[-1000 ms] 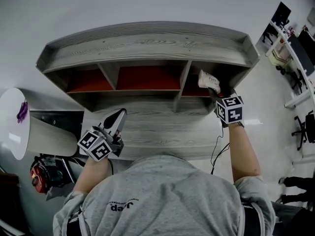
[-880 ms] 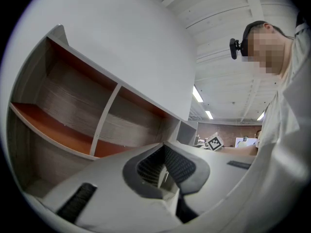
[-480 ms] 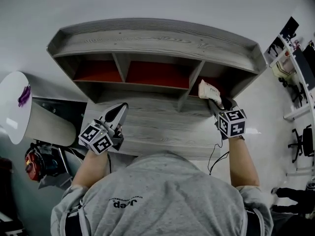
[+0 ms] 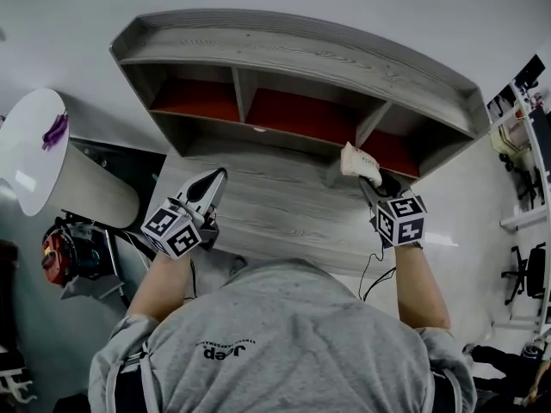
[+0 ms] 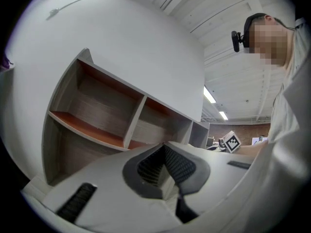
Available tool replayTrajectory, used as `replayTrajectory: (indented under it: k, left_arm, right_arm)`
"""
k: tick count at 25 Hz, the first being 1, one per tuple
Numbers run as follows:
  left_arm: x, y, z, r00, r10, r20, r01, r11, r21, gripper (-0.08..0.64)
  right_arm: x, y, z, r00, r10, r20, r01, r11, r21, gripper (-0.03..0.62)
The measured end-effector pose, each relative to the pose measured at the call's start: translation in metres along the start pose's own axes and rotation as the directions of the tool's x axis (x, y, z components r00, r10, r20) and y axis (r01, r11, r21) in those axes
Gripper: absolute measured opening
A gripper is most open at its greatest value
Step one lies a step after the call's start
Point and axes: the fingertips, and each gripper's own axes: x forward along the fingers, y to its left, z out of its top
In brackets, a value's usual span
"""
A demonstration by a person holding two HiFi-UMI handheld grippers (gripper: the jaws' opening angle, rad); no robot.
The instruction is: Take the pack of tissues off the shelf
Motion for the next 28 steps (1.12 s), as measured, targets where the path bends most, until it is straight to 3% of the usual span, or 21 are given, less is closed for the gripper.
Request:
replayTrajectory:
  k: [12,28]
  left_arm:
    - [-0.081,0.042,-0.003,0.983,0.183,0.032,-0.184,0.983,0.014,0.020]
    - [-0.201,0.128,-0.027,0.900,0.436,0.001,-0.436,0.900,0.010,0.020]
  right_arm:
    - [0.064,0.102,0.030,0.983,0.184,0.008,-0.182,0.977,-0.110,0.212]
    - [0.190,0.267,0.049,0.913,0.403,-0.059,-0.405,0.883,-0.238,0.212]
